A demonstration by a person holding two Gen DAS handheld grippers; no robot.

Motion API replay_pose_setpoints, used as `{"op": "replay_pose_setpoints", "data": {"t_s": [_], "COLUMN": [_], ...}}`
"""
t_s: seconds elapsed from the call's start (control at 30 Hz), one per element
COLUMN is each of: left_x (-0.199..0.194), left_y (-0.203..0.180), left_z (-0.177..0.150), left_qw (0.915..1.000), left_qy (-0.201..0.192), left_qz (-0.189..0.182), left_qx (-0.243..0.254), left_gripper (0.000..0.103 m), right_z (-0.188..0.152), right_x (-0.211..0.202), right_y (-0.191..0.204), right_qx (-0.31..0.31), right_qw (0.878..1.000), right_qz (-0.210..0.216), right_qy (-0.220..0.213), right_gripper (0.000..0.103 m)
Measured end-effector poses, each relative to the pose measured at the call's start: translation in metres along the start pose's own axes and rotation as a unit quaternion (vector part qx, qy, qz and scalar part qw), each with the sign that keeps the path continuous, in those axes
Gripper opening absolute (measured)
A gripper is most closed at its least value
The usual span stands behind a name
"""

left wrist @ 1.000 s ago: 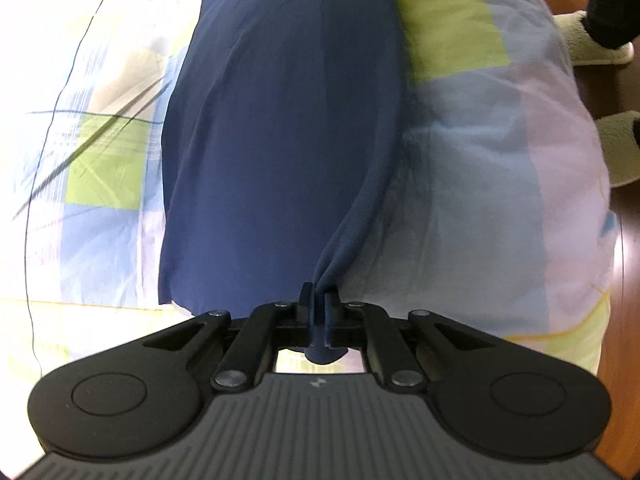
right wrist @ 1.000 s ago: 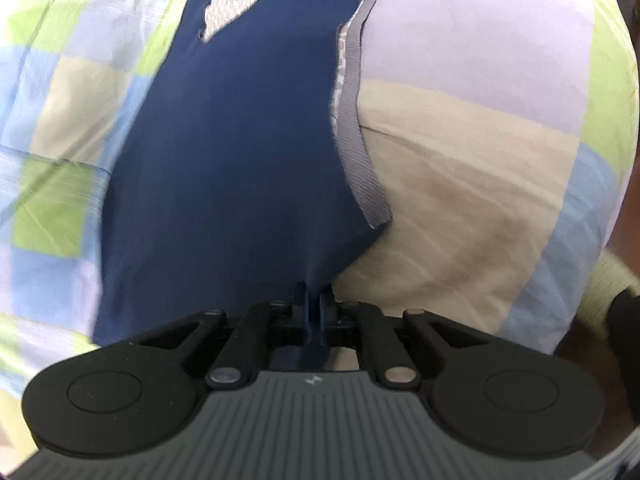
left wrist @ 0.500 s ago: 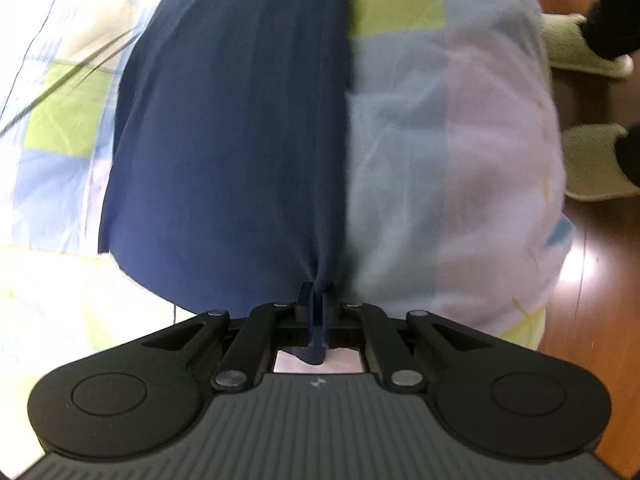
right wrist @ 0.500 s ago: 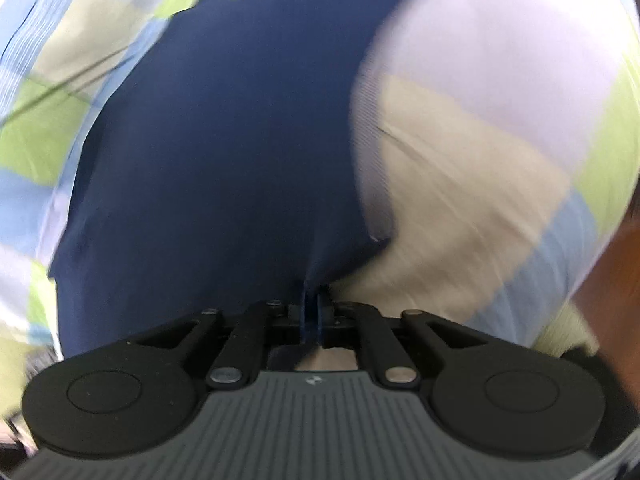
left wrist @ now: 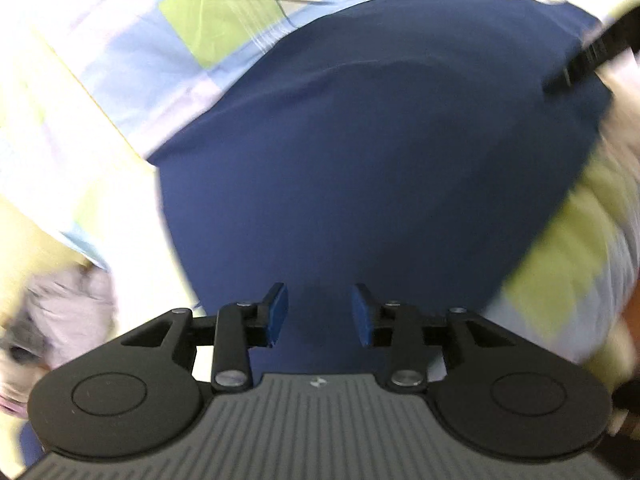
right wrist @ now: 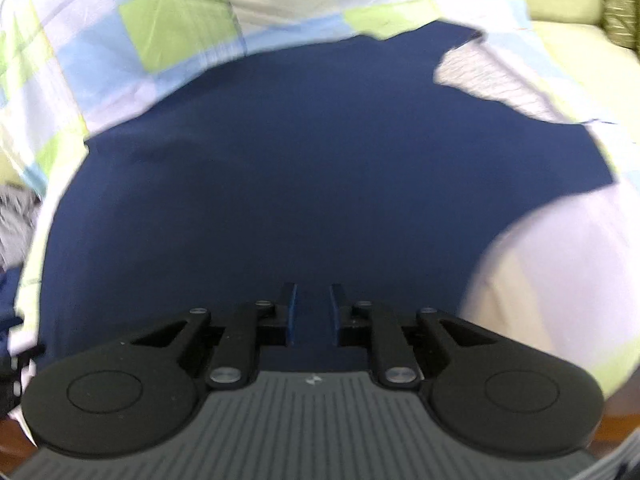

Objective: Fold clothes
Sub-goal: 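Withdraw both open grippers from the flattened sweatshirt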

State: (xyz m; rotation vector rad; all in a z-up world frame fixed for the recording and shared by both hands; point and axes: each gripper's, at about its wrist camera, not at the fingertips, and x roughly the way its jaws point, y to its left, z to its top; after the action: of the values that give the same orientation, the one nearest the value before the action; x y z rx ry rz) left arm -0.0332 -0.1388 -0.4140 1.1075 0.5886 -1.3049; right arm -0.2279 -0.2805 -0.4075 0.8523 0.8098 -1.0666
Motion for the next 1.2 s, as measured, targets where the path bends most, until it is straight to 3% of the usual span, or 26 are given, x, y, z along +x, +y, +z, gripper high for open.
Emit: {"op": "replay_pose_setpoints", "data": {"t_s": [0.1,0.13,0.17,0.23,0.4,0.53,0.63,0.7,0.77,0.8,0.97,1.03,1.1,1.2], "left_x": [-0.008,-0.014,-0.026,-0.048,-0.075,-0.066,-0.050,-0.038,-0.028,-0.022,-0.012,-0.007,0.004,0.010], "left_y": [-0.005,-0.005,-0.004,0.003,0.046,0.086,0.119,0.137,0.153,0.161,0.176,0.181,0.179,0.177], "left_z": [-0.030,-0.037,-0.047,-0.055,-0.053,-0.052,-0.050,-0.052,-0.054,-0.055,-0.055,-0.056,-0.054,-0.051], "left_qw": [0.9997,0.9994,0.9974,0.9970,0.9973,0.9976,0.9983,0.9980,0.9971,0.9960,0.9938,0.9930,0.9917,0.9895], "left_qy": [0.020,0.031,0.069,0.077,0.069,0.062,0.047,0.040,0.038,0.037,0.022,0.019,0.019,0.017], "left_qz": [0.006,0.004,-0.008,-0.002,0.023,0.021,-0.018,-0.029,-0.054,-0.071,-0.088,-0.098,-0.109,-0.126], "left_qx": [-0.014,-0.017,-0.018,-0.007,0.008,0.022,0.029,0.038,0.038,0.038,0.064,0.063,0.064,0.068], "left_gripper": [0.042,0.042,0.042,0.042,0.044,0.044,0.044,0.043,0.044,0.044,0.044,0.044,0.044,0.044], "right_z": [-0.027,-0.039,-0.051,-0.064,-0.086,-0.103,-0.111,-0.122,-0.144,-0.144,-0.134,-0.133,-0.133,-0.140], "right_x": [-0.006,-0.014,-0.021,-0.036,-0.091,-0.089,-0.068,-0.061,-0.056,-0.050,-0.037,-0.032,-0.010,-0.001], "right_y": [-0.011,-0.012,-0.013,-0.015,0.029,0.114,0.184,0.215,0.249,0.259,0.289,0.293,0.301,0.304], "right_qx": [-0.021,-0.038,-0.054,-0.085,-0.183,-0.315,-0.382,-0.405,-0.426,-0.428,-0.387,-0.381,-0.373,-0.373], "right_qw": [1.000,0.999,0.998,0.993,0.982,0.943,0.912,0.901,0.892,0.892,0.913,0.920,0.926,0.926], "right_qz": [-0.003,-0.006,-0.009,-0.019,0.033,0.098,0.137,0.141,0.133,0.129,0.110,0.084,0.061,0.061], "right_qy": [0.016,0.030,0.044,0.075,0.017,-0.032,-0.055,-0.068,-0.071,-0.070,-0.064,-0.049,-0.012,-0.003], "right_gripper": [0.013,0.013,0.014,0.016,0.017,0.020,0.022,0.031,0.031,0.031,0.030,0.030,0.018,0.015]}}
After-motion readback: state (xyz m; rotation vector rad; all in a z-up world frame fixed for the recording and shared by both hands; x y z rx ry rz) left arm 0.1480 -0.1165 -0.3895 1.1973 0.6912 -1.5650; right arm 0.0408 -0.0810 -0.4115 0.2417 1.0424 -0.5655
